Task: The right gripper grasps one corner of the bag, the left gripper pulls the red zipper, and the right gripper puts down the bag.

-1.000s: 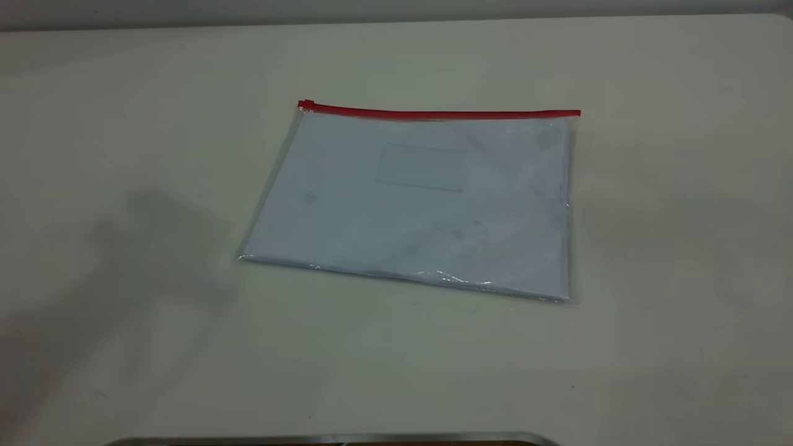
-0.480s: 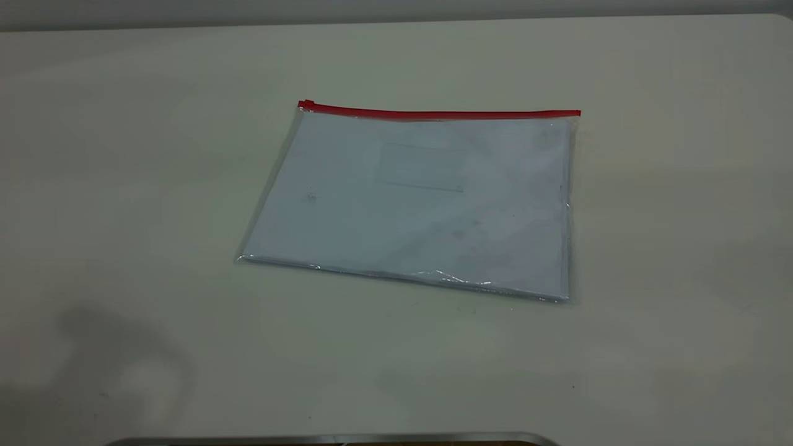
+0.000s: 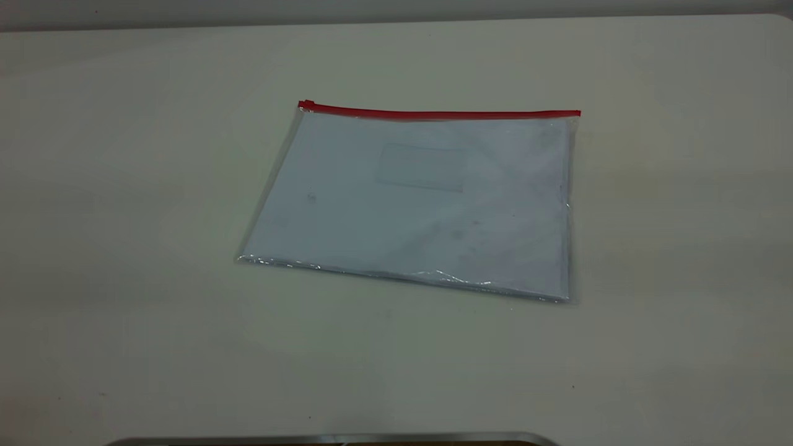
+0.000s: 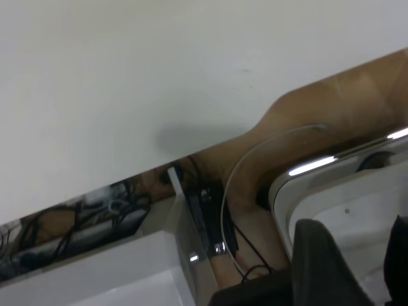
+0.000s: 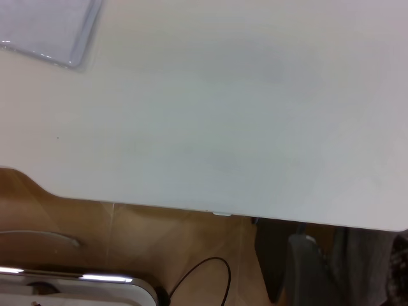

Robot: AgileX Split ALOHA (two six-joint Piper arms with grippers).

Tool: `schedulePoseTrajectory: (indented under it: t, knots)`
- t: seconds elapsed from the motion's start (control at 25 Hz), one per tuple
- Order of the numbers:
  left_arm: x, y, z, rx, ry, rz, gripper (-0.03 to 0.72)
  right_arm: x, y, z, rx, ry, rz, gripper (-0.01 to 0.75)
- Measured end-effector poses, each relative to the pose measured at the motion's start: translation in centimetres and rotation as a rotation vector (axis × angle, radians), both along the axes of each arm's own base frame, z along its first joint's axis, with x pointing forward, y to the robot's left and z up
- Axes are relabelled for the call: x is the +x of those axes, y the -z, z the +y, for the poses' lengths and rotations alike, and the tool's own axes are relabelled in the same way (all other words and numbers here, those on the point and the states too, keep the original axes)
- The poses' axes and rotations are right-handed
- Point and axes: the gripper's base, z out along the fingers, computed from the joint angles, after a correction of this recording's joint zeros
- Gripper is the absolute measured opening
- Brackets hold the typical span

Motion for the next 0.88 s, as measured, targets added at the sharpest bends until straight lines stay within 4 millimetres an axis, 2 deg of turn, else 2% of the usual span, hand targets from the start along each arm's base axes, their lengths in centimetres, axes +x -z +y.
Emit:
schedulePoseTrajectory:
  t: [0.08, 0.56, 0.88]
  knots:
    - [-1.0, 0.3, 0.4, -0.012, 0.025, -0.027, 0.316, 0.0, 0.0, 0.0, -0.001, 0.0, 0.0, 0.332]
    - [-5.1, -0.8, 2.1, -0.138, 0.062, -0.328, 0.316, -0.4, -0.2, -0.1, 0.001, 0.01, -0.029, 0.33]
    - [-6.7, -0.8, 2.7, -0.18, 0.051, -0.431, 0.316, -3.1, -0.9, -0.5, 0.012, 0.077, -0.224, 0.33]
